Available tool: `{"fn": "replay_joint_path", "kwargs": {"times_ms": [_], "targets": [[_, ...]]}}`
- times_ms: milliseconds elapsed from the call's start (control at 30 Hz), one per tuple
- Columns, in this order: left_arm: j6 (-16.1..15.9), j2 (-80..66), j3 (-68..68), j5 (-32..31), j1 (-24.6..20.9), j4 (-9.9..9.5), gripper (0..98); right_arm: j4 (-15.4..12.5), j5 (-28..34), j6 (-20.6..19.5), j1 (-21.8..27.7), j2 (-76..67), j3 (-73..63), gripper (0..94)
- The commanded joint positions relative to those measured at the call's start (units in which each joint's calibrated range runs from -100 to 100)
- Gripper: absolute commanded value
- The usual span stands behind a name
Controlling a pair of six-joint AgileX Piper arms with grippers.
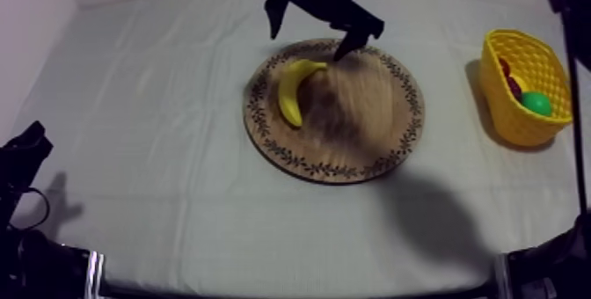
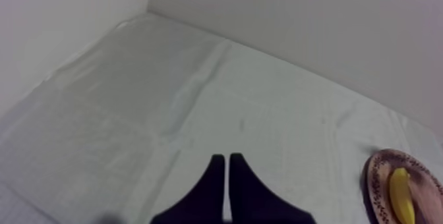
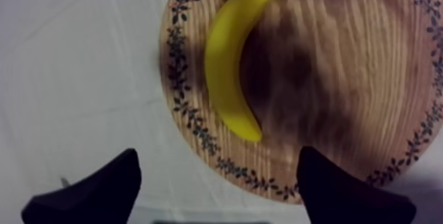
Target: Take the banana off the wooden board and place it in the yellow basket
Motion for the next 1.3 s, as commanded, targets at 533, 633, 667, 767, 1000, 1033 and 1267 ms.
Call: {"fn": "replay_joint_path", "kwargs": {"times_ms": [533, 633, 667, 767, 1000, 1033, 1267], "targets": [[0.0, 0.0, 0.0, 0.0, 0.0, -0.01, 0.1, 1.2, -1.4, -0.5, -1.5, 17.4, -10.0, 78.1], [0.0, 0.0, 0.0, 0.0, 0.0, -0.01, 0.1, 1.4, -1.6, -0.7, -1.5, 19.1, -11.2, 76.9], [0.0, 0.0, 0.0, 0.0, 0.0, -0.01, 0.1, 1.5, -1.7, -0.8, -1.5, 19.6, -11.6, 76.2], [0.0, 0.0, 0.0, 0.0, 0.0, -0.01, 0.1, 1.6, -1.9, -1.0, -1.3, 21.0, -13.1, 72.9], [0.0, 0.0, 0.0, 0.0, 0.0, -0.01, 0.1, 1.6, -2.2, -1.1, -1.1, 23.1, -16.2, 49.6], [0.0, 0.0, 0.0, 0.0, 0.0, -0.01, 0.1, 1.6, -2.2, -1.0, -1.1, 23.3, -16.4, 46.2], [0.0, 0.0, 0.0, 0.0, 0.0, -0.01, 0.1, 2.0, -2.5, -0.9, -1.3, 24.1, -16.7, 25.0]]}}
